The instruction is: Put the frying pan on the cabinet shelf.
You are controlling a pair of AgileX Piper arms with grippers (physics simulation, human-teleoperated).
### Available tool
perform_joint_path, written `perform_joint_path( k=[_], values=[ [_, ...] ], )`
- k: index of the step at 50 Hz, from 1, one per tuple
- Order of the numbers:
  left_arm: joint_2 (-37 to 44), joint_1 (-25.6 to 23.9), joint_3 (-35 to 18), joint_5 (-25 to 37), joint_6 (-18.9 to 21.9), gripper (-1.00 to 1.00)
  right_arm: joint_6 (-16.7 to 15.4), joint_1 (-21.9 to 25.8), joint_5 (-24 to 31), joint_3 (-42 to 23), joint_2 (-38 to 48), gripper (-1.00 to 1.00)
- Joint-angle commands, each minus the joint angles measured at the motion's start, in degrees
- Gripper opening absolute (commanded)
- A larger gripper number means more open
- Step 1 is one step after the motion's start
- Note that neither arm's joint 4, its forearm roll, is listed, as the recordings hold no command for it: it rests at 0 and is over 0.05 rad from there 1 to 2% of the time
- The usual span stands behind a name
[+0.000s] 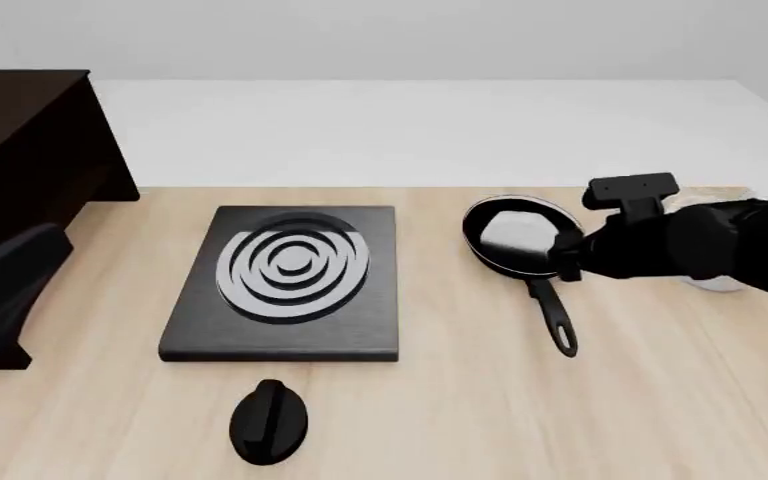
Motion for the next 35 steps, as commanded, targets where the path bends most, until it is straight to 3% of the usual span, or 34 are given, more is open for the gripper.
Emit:
perform_joint_path(
  k=[1,19,35],
  values=[
    [-0.14,-0.18,0.34,-0.15,0.14,1.0,0.52,0.93,-2.08,1.12,4.21,1.0],
    [-0.53,-0.02,-0.26,0.3,0.43,1.0,2.72,2.97,-5.38,3.94,7.31,1.0],
    [-0.6,-0.5,-0.29,0.33,1.14,1.0,2.71,3.34,-9.79,7.25,11.46,1.0]
  ],
)
